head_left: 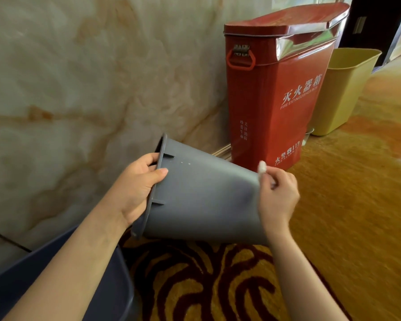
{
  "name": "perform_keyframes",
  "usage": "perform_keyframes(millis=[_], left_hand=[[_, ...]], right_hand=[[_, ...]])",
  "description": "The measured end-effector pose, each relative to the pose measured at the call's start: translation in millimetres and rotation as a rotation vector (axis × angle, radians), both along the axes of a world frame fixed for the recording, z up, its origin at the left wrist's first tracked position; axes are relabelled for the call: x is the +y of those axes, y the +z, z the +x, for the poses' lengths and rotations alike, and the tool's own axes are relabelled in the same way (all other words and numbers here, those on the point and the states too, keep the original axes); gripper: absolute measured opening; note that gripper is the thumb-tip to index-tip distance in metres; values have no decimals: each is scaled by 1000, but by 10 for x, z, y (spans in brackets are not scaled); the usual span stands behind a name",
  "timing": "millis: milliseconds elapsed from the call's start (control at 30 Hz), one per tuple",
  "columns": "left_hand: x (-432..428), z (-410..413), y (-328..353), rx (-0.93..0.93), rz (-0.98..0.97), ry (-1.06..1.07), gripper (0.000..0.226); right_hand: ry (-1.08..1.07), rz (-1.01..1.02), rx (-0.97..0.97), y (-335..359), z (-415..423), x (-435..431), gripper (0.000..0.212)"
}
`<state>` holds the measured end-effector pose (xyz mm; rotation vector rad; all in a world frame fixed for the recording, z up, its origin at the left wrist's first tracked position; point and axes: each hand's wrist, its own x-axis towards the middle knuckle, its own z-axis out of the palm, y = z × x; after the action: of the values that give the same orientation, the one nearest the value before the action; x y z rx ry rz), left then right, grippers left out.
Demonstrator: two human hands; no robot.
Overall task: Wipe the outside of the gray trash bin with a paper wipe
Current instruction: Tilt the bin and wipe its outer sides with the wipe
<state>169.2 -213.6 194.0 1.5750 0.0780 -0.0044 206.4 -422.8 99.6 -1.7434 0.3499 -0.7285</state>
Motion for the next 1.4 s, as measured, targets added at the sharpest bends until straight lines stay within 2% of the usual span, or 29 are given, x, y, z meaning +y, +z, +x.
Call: perform_keyframes(millis=[67, 133, 200, 367, 500, 633, 900, 1067, 1133, 1200, 1267, 1333, 1400], left_hand=[[12, -9, -20, -7, 11, -29, 27], [5, -18, -30, -11, 9, -59, 27], [-1, -26, -39, -15, -18, -86, 28], [94, -61, -53, 14, -130, -130, 30], [131, -57, -84, 13, -122, -120, 30], [162, -48, -76, 18, -48, -127, 30], [250, -11, -104, 37, -11, -149, 28], [227, 32, -78, 23, 36, -235, 31], [236, 39, -73, 12, 43, -247, 31], [248, 43, -67, 9, 48, -252, 30], [252, 49, -64, 2, 52, -244, 28], [227, 64, -60, 3, 49, -229, 26], [202, 76, -54, 10, 36, -206, 28]], right_hand=[[151, 37, -118, 241, -67, 347, 8], [339, 111, -150, 463, -139, 695, 12], [467, 88, -175, 603, -212, 926, 17], [563, -56, -198, 624, -240, 1037, 26], [552, -139, -252, 575, -237, 1059, 18], [440, -184, -256, 396, -137, 813, 11], [14, -14, 52, -599, -249, -211, 13], [-128, 106, 105, -725, -424, -223, 17], [-201, 124, 47, -591, -502, -173, 16], [-179, 1, -120, -393, -583, -12, 12], [-2, -104, -227, -239, -647, 262, 15], [143, -162, -236, -213, -693, 483, 18], [129, -173, -191, -342, -715, 524, 22]])
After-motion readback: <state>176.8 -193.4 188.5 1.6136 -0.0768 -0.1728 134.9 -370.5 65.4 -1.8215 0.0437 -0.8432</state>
